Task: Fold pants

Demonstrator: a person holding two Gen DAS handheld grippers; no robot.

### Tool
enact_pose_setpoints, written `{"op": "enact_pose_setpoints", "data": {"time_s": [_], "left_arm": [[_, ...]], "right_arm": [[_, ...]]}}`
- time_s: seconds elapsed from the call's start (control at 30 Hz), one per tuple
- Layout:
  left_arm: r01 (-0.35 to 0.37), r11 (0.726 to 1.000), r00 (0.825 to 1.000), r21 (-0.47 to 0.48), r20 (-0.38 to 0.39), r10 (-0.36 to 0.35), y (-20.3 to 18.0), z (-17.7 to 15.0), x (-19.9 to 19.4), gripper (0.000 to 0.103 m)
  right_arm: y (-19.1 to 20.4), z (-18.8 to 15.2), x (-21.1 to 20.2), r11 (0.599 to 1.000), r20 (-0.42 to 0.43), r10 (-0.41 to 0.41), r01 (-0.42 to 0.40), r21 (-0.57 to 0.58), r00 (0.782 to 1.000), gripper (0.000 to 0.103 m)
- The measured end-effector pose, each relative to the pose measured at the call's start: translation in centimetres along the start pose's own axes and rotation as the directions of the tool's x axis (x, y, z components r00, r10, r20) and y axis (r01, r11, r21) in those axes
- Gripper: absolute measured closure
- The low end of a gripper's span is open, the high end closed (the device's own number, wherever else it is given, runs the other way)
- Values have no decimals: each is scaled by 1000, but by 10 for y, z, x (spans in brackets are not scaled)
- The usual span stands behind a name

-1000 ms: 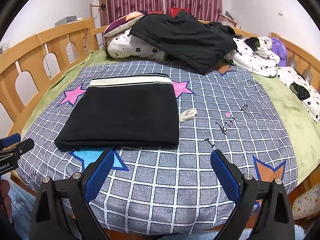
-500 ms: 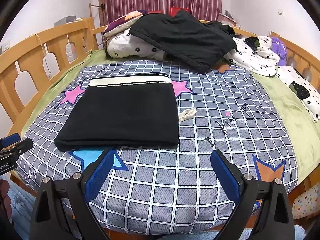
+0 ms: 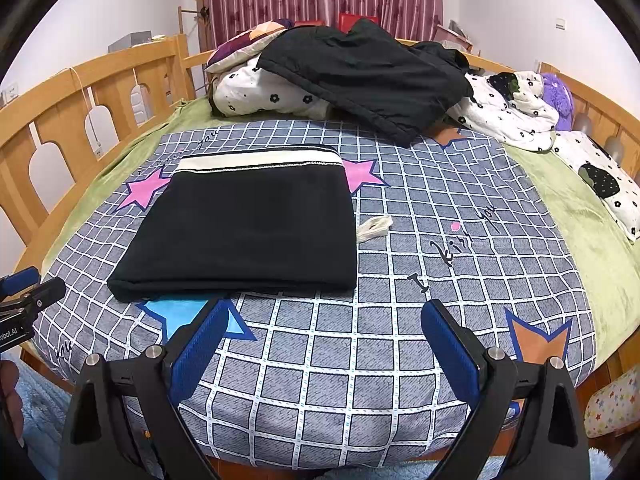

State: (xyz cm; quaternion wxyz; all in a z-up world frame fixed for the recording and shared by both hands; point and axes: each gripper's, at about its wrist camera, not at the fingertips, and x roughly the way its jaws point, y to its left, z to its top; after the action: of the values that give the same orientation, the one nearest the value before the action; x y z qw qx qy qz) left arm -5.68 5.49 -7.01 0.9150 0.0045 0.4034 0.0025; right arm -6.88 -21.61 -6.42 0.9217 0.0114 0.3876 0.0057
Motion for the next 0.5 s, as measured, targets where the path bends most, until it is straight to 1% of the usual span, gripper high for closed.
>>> {"op": "enact_pose_setpoints", "data": {"time_s": [0.5], "left_arm": [[6,1000,1000,5,-1,-6,-2,-1,1,23]], "right_arm": [[-1,-1,1,1000,-4,-2,2,11,1000,7]]}}
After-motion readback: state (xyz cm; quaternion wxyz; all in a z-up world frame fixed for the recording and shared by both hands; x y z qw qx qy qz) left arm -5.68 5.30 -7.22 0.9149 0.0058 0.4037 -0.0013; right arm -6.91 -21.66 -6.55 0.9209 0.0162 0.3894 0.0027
